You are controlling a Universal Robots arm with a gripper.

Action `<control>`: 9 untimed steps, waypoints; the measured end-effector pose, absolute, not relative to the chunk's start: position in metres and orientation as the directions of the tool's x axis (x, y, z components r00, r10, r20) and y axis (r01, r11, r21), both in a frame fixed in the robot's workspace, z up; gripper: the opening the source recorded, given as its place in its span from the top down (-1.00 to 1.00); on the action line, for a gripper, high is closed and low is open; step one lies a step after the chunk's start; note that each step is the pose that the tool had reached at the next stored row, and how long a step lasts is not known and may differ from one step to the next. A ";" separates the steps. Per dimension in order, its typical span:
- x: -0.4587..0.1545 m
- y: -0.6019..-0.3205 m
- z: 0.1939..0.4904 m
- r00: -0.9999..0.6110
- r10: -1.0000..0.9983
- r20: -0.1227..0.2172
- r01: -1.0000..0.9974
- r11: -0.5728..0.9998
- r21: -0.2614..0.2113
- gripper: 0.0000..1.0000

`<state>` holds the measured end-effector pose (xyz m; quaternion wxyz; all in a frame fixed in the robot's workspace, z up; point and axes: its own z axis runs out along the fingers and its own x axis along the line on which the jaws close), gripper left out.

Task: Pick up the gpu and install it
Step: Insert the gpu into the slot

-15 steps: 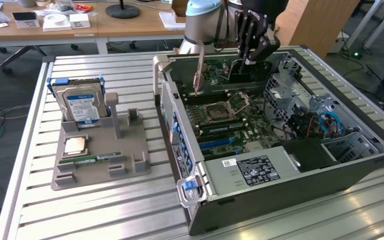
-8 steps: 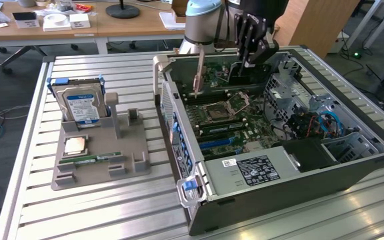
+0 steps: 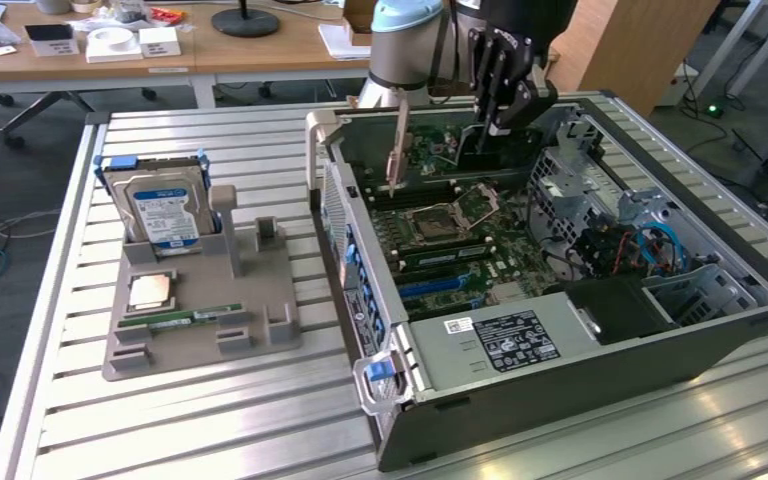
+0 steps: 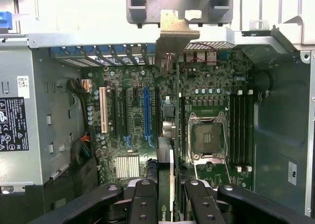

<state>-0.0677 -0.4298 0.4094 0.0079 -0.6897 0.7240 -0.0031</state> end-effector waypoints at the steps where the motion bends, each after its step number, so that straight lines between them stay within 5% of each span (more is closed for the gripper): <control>1: -0.068 -0.430 0.409 -0.048 -0.999 -0.006 -0.999 0.049 -0.015 0.47; 9: -0.068 -0.429 0.409 -0.049 -0.999 0.001 -0.999 0.048 -0.016 0.47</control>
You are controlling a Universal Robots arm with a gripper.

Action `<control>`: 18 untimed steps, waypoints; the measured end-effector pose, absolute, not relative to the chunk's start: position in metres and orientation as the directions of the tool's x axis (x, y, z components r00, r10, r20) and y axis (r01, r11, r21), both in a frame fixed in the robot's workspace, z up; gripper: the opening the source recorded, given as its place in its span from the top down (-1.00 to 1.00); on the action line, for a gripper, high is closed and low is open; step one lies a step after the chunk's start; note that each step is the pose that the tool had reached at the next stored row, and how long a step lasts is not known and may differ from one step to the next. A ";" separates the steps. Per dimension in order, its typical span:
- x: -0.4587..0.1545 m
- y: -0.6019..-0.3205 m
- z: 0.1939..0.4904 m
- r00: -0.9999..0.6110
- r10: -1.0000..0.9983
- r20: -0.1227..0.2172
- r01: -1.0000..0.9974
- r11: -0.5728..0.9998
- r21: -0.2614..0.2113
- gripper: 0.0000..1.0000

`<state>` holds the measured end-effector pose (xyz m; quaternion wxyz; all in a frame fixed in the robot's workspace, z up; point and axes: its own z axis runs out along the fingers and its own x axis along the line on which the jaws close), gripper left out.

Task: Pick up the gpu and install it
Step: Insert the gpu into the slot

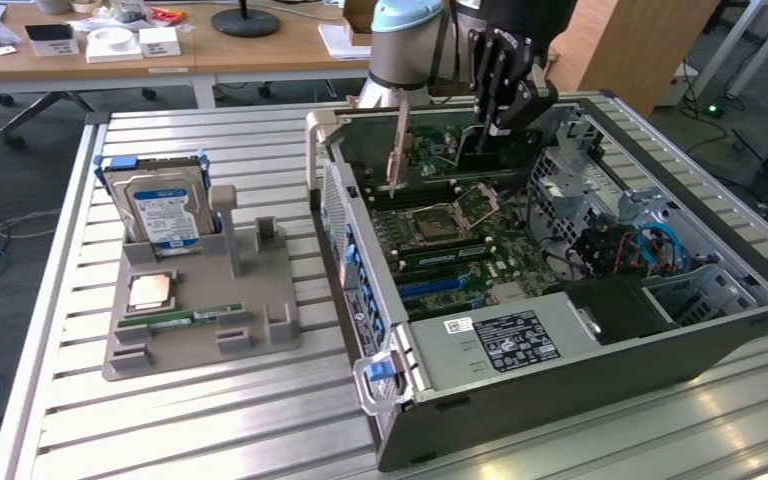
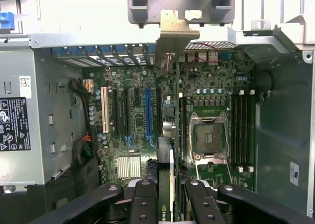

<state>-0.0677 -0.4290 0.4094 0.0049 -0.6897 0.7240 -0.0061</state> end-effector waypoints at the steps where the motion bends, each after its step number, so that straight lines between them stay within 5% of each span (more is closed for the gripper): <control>1: -0.068 -0.429 0.409 -0.048 -0.999 0.002 -0.999 0.048 -0.016 0.47; 18: -0.068 -0.425 0.403 -0.049 -0.999 0.024 -0.999 0.048 -0.017 0.47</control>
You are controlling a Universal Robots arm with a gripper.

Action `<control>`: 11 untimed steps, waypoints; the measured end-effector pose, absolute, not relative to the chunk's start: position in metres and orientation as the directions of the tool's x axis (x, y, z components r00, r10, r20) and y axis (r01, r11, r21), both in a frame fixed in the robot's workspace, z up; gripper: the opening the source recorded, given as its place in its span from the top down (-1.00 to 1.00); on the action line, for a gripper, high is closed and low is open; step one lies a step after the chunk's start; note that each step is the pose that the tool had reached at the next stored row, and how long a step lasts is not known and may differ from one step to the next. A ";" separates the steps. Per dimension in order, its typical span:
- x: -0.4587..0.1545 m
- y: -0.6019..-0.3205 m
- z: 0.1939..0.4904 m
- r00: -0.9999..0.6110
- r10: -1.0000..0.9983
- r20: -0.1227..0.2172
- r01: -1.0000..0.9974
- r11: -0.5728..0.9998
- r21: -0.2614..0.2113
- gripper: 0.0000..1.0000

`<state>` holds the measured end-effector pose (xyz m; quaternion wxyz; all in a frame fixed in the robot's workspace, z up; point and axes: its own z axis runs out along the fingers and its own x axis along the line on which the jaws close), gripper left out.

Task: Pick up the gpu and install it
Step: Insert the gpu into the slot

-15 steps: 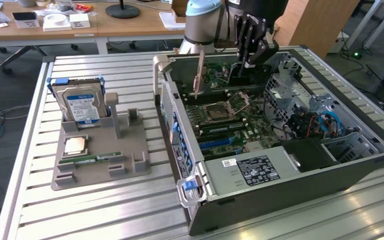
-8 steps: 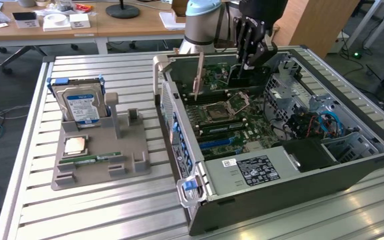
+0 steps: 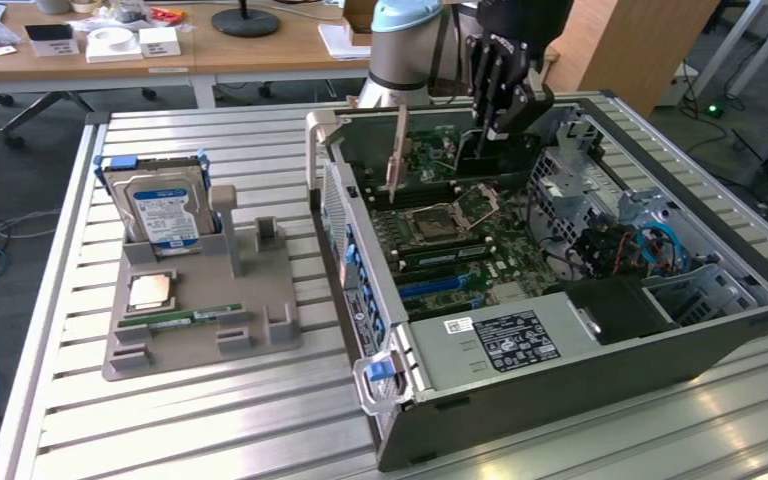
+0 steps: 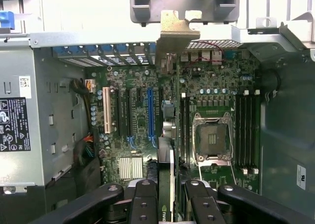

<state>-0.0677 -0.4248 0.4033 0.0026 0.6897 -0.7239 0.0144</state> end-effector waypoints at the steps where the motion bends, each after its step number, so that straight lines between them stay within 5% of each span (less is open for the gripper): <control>1: -0.068 -0.424 0.403 -0.048 -0.998 0.027 -0.999 0.048 -0.017 0.47; 11: -0.068 -0.421 0.400 -0.049 -0.997 0.060 -0.999 0.047 -0.020 0.47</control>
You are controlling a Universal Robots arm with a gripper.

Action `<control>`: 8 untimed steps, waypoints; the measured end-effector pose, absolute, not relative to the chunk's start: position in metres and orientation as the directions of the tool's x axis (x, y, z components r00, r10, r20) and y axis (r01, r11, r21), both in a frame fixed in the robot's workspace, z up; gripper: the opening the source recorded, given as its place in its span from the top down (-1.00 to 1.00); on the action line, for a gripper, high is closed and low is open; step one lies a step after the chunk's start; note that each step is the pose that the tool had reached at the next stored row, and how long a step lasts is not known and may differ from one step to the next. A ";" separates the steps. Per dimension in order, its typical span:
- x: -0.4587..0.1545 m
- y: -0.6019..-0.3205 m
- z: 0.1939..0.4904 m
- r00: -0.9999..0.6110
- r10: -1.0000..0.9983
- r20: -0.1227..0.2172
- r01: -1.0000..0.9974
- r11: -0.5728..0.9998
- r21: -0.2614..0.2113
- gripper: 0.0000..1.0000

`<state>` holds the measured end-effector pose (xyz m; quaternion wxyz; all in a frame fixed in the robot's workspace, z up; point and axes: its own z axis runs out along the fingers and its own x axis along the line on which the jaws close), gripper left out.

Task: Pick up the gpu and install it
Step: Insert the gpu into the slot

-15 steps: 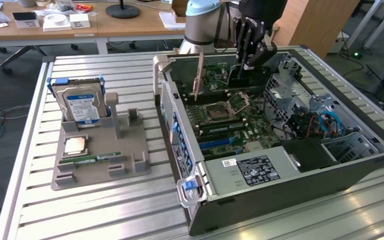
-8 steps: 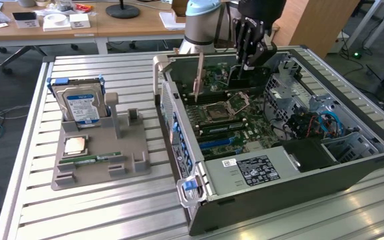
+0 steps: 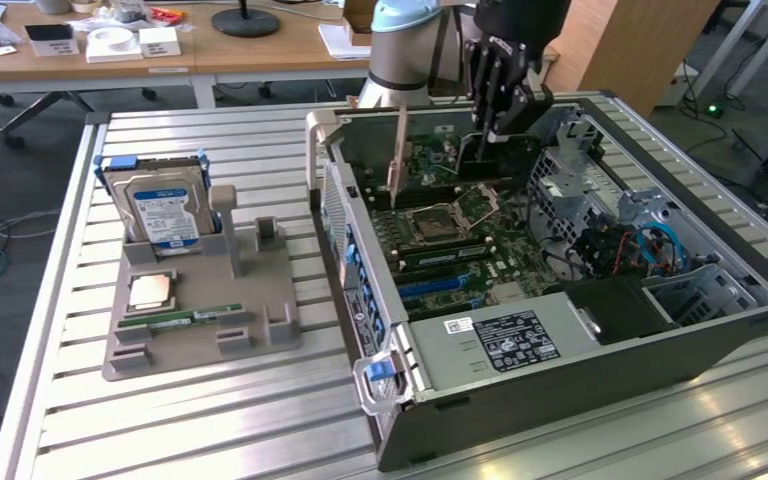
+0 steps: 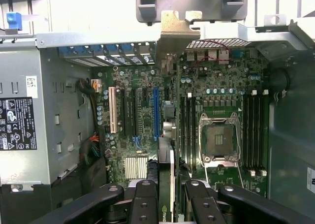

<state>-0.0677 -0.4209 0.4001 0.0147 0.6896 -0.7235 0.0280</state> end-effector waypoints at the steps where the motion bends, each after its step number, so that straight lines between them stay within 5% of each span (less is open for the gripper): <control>1: -0.068 -0.421 0.399 -0.049 -0.997 0.060 -0.999 0.047 -0.021 0.47; 8: -0.068 -0.421 0.394 -0.049 -0.997 0.060 -0.999 0.047 -0.025 0.47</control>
